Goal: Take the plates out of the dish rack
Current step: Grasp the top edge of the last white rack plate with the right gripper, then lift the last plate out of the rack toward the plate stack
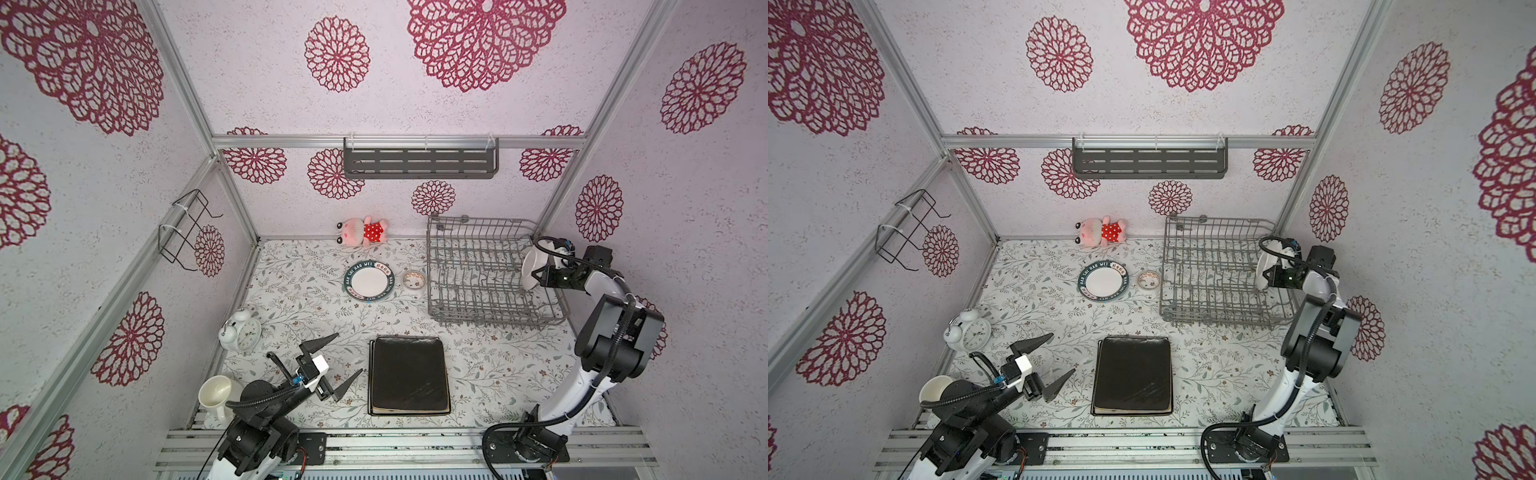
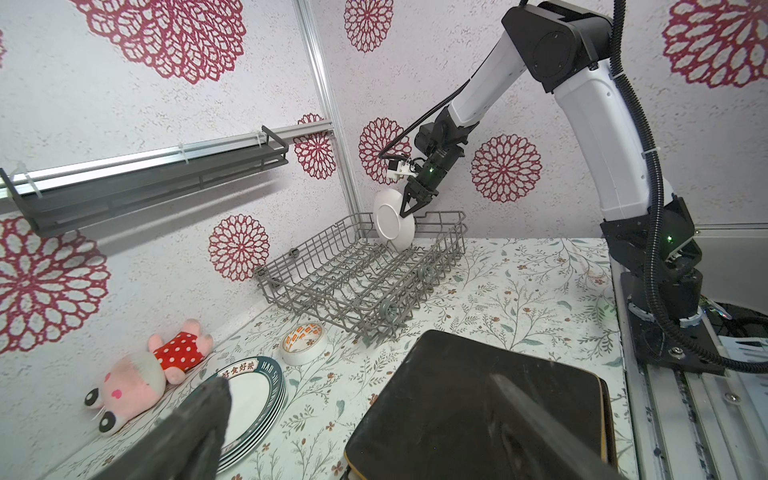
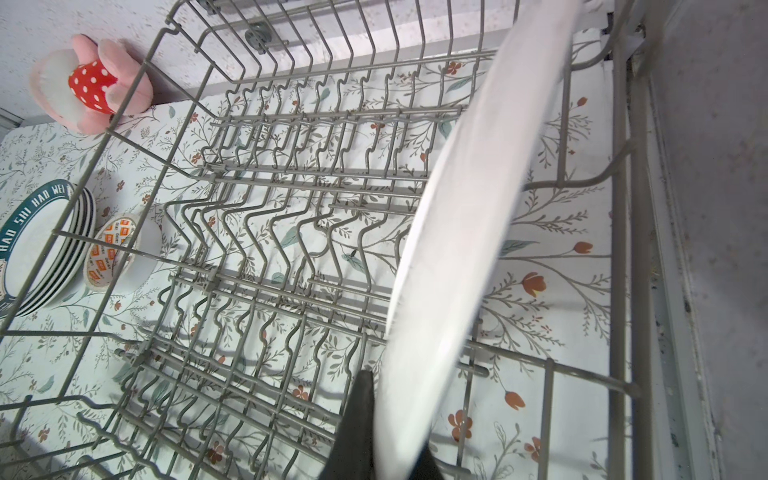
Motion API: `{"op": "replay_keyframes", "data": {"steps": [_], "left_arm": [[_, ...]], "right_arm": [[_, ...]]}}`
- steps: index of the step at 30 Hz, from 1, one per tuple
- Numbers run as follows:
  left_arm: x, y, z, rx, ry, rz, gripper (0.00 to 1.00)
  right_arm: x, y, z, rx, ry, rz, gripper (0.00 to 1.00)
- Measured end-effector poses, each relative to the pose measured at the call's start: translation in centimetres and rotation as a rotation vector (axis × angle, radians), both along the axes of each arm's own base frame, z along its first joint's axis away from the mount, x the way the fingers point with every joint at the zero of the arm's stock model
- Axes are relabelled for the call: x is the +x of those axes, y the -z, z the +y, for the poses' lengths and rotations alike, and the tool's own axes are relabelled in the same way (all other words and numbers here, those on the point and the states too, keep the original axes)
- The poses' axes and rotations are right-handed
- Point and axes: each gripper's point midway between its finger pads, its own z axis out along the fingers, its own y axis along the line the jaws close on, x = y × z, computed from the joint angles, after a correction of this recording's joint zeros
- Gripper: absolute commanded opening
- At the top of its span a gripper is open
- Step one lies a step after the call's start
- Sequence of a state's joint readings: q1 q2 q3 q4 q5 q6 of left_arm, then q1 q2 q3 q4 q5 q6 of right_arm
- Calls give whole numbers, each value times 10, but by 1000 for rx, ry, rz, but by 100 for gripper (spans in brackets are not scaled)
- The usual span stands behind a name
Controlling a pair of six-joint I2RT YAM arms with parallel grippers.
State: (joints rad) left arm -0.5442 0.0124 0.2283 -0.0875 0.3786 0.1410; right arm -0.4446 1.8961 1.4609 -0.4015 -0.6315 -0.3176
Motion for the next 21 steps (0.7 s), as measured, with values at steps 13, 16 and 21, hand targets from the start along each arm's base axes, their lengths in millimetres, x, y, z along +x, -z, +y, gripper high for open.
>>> {"op": "replay_keyframes", "data": {"steps": [13, 16, 21], "left_arm": [[-1, 0, -1, -1, 11, 2, 97], [-2, 0, -1, 0, 13, 2, 97], [-2, 0, -2, 0, 17, 2, 97]], "right_arm": [[-7, -78, 13, -68, -28, -201, 0], [-8, -97, 25, -90, -50, -249, 0], [-7, -121, 73, -151, -159, -303, 0]]}}
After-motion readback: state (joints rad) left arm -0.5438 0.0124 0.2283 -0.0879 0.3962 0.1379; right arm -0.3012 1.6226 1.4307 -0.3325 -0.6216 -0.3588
